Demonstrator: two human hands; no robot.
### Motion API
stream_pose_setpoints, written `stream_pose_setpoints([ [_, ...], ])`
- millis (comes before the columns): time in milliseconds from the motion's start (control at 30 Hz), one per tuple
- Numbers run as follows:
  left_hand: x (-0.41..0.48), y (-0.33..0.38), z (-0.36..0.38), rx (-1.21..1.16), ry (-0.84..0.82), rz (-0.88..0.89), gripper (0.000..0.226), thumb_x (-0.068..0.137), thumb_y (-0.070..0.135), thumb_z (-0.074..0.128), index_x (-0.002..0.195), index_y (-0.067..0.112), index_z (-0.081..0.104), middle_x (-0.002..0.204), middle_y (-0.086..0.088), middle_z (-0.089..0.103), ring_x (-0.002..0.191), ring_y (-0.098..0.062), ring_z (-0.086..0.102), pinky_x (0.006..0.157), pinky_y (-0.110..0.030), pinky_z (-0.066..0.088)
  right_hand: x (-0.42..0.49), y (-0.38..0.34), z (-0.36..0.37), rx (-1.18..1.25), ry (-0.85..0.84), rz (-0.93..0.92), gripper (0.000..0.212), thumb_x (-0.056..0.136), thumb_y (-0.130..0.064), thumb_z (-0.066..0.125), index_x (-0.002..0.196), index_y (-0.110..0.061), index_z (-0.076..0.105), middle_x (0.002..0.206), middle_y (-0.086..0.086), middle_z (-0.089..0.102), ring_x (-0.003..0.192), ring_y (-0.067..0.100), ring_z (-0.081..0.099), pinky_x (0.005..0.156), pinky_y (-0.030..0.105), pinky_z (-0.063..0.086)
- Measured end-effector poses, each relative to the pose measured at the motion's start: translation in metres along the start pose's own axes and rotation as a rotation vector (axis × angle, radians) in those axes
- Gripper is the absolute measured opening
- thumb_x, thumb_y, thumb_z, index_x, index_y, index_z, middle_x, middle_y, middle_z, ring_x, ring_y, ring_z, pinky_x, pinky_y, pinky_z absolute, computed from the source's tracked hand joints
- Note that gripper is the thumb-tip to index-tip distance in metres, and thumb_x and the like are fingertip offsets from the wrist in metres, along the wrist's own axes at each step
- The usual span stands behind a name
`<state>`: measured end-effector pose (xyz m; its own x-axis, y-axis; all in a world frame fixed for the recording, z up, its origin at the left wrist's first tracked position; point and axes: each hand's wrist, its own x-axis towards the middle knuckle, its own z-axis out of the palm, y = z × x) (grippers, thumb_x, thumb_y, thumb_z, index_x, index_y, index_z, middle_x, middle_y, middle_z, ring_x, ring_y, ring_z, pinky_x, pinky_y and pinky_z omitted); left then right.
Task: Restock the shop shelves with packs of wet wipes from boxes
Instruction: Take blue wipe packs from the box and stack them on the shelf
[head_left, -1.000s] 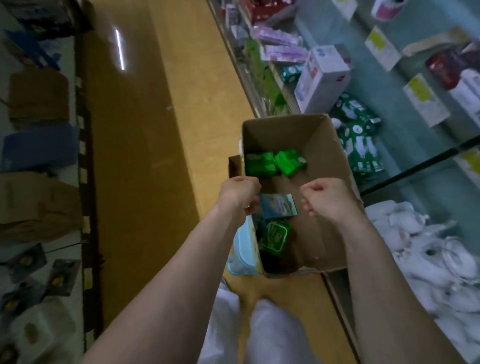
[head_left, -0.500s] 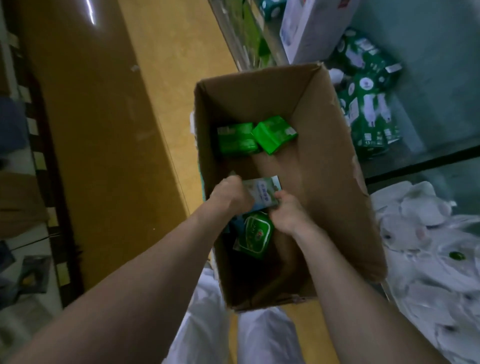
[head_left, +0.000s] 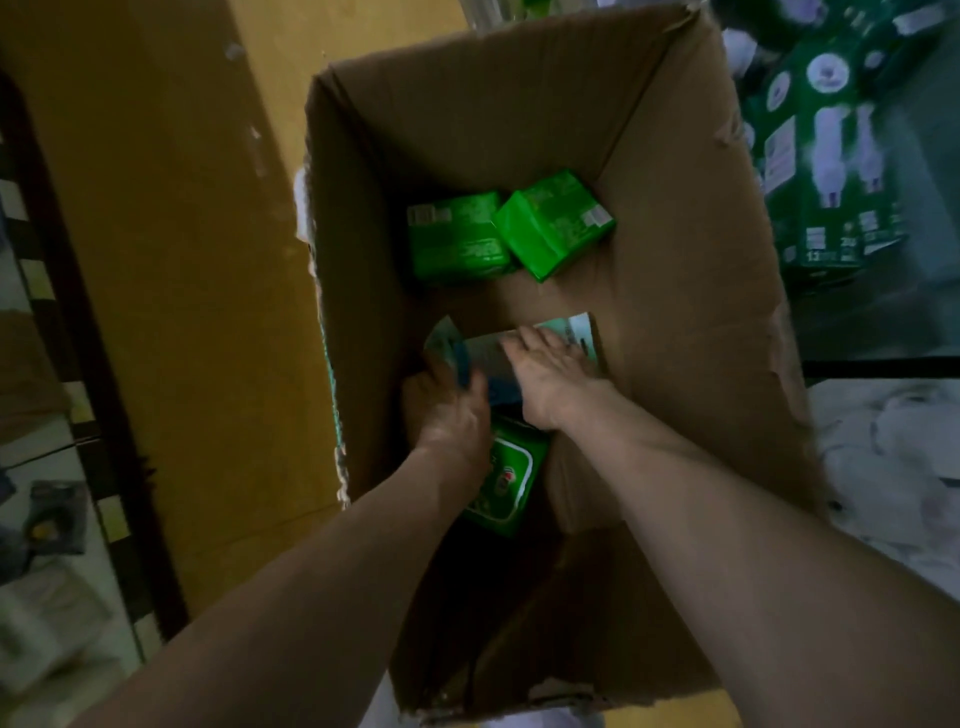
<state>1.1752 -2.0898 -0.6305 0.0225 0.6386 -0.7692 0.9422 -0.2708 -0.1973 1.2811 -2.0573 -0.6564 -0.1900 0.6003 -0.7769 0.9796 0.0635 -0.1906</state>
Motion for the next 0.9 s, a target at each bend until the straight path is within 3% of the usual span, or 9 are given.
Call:
stream_pose_setpoints([
  [133,0.021,-0.006,-0.008,-0.371,0.045,-0.162,0.087,0.094,0.024,0.056,0.152,0.026,-0.008,0.15,-0.021,0.022,0.124,-0.034,0.046,0.098,-0.04,0.039,0.012,0.011,-0.002,-0.063,0.002,0.007,0.094,0.082,-0.002,0.066,0.153,-0.019,0.006,0.16,0.008,0.001,0.145,0.031,0.009,0.115,0.046,0.024],
  [233,0.037,-0.01,-0.016,-0.61,0.024,-0.227,0.09,0.094,0.023,0.057,0.152,0.02,-0.013,0.145,-0.016,0.038,0.128,-0.033,0.046,0.099,-0.042,0.041,0.019,0.018,-0.01,-0.091,0.001,0.044,0.083,0.088,-0.01,0.062,0.152,-0.018,0.011,0.156,0.01,0.015,0.142,0.031,0.017,0.113,0.045,0.027],
  [333,0.049,-0.017,-0.023,-0.763,-0.034,-0.27,0.076,0.091,0.025,0.062,0.15,0.008,0.017,0.144,-0.018,0.041,0.13,-0.032,0.044,0.103,-0.04,0.043,0.02,0.026,-0.005,-0.161,0.035,0.097,0.069,0.088,-0.029,0.062,0.146,-0.017,0.026,0.148,0.01,0.03,0.136,0.029,0.027,0.109,0.041,0.026],
  [400,0.052,-0.017,-0.025,-0.761,-0.08,-0.251,0.063,0.087,0.023,0.067,0.139,0.002,0.039,0.136,-0.018,0.049,0.123,-0.031,0.052,0.096,-0.037,0.048,0.017,0.031,0.006,-0.179,0.052,0.141,0.07,0.084,-0.038,0.067,0.141,-0.017,0.032,0.145,0.011,0.036,0.133,0.029,0.03,0.107,0.039,0.027],
  [500,0.049,-0.012,-0.025,-0.73,-0.157,-0.164,0.061,0.086,0.021,0.069,0.137,0.0,0.042,0.134,-0.017,0.051,0.121,-0.029,0.053,0.092,-0.032,0.047,0.014,0.036,0.014,-0.142,0.045,0.179,0.063,0.083,-0.044,0.068,0.135,-0.018,0.044,0.141,0.012,0.037,0.132,0.029,0.033,0.107,0.038,0.028],
  [600,0.046,-0.017,-0.024,-0.895,-0.165,-0.197,0.055,0.089,0.017,0.065,0.136,-0.001,0.043,0.133,-0.018,0.052,0.12,-0.031,0.054,0.09,-0.032,0.047,0.007,0.038,0.014,0.076,0.038,0.239,0.061,0.083,-0.043,0.069,0.134,-0.015,0.049,0.141,0.013,0.038,0.13,0.03,0.038,0.102,0.034,0.036],
  [733,0.036,-0.029,-0.036,-1.276,-0.13,-0.281,0.047,0.088,0.011,0.064,0.131,-0.005,0.049,0.131,-0.021,0.055,0.119,-0.034,0.055,0.095,-0.037,0.047,-0.012,0.038,0.011,0.495,0.118,0.337,0.053,0.083,-0.04,0.068,0.125,-0.01,0.055,0.128,0.015,0.056,0.115,0.033,0.056,0.088,0.032,0.045],
  [833,0.02,-0.032,-0.055,-1.45,-0.083,-0.311,0.046,0.087,0.013,0.066,0.128,-0.003,0.053,0.128,-0.02,0.058,0.116,-0.034,0.058,0.098,-0.042,0.049,-0.031,0.027,0.003,0.877,0.214,0.37,0.038,0.084,-0.029,0.067,0.114,-0.007,0.059,0.114,0.016,0.063,0.1,0.034,0.063,0.086,0.042,0.053],
  [900,0.007,-0.034,-0.066,-1.49,-0.07,-0.33,0.043,0.088,0.016,0.067,0.124,-0.002,0.056,0.122,-0.017,0.062,0.111,-0.032,0.061,0.096,-0.042,0.05,-0.046,0.017,-0.008,0.991,0.266,0.365,0.031,0.084,-0.026,0.067,0.109,-0.008,0.061,0.106,0.013,0.066,0.093,0.031,0.066,0.082,0.048,0.055],
])
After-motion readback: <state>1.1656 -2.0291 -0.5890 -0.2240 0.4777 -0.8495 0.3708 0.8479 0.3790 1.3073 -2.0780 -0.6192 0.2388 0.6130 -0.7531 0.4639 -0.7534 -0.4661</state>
